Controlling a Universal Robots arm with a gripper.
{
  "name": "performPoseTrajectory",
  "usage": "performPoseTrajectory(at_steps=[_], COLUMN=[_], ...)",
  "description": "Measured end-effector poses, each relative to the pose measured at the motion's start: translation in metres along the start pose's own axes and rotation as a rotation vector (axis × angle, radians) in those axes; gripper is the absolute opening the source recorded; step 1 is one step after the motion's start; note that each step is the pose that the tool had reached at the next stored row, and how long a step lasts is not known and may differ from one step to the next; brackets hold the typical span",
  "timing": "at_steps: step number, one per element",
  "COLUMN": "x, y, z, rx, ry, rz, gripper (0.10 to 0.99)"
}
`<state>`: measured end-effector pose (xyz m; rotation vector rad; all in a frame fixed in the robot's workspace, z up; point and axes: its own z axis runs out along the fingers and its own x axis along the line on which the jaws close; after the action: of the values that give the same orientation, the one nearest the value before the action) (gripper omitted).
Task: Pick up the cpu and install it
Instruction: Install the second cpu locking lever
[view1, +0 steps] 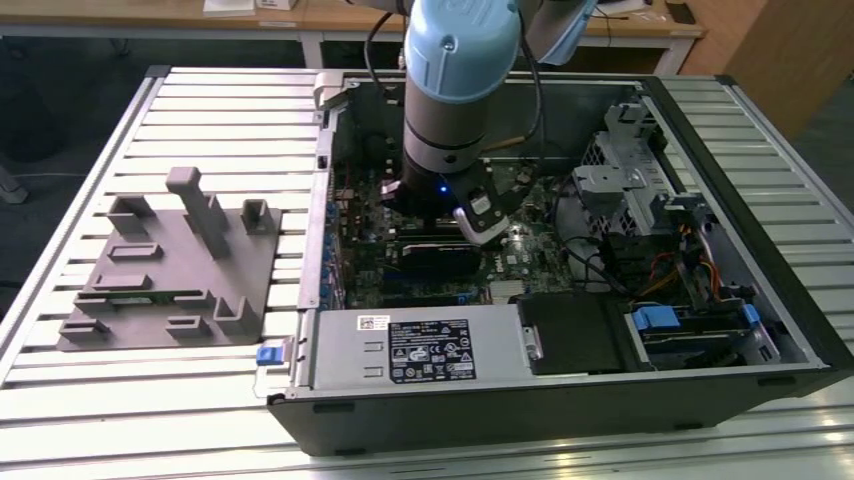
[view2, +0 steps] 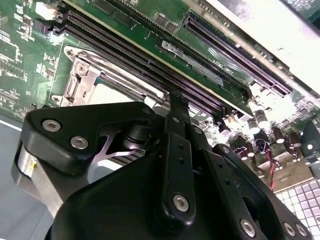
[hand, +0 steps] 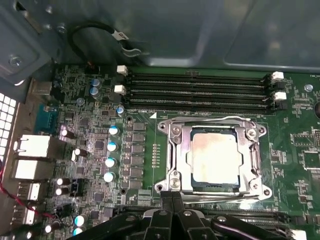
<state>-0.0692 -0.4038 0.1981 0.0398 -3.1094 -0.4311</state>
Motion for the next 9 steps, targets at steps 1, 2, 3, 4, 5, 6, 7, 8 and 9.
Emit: performPoseTrajectory(at_steps=[1, 2, 3, 4, 5, 6, 7, 8, 9], x=[0.0004, 0.0010, 0.0018, 0.0023, 0.0024, 0.0025, 0.0026, 0.0027, 0.0029], y=[-0.0001, -0.0002, -0.0003, -0.0004, -0.0005, -0.0007, -0.0009, -0.0011, -0.0013], z=[0.0005, 0.0008, 0.0010, 0.0015, 0.0020, 0.0026, 0.0033, 0.0040, 0.0046], rx=[-0.001, -0.002, -0.004, -0.006, -0.008, -0.010, -0.011, -0.014, -0.016], ry=[0.0000, 0.0000, 0.0000, -0.0001, -0.0001, -0.0002, -0.0002, -0.0003, -0.0004], rz=[0.000, 0.000, 0.000, 0.000, 0.000, 0.000, 0.000, 0.000, 0.000], gripper=[0.106, 0.106, 0.106, 0.106, 0.106, 0.106, 0.106, 0.106, 0.106])
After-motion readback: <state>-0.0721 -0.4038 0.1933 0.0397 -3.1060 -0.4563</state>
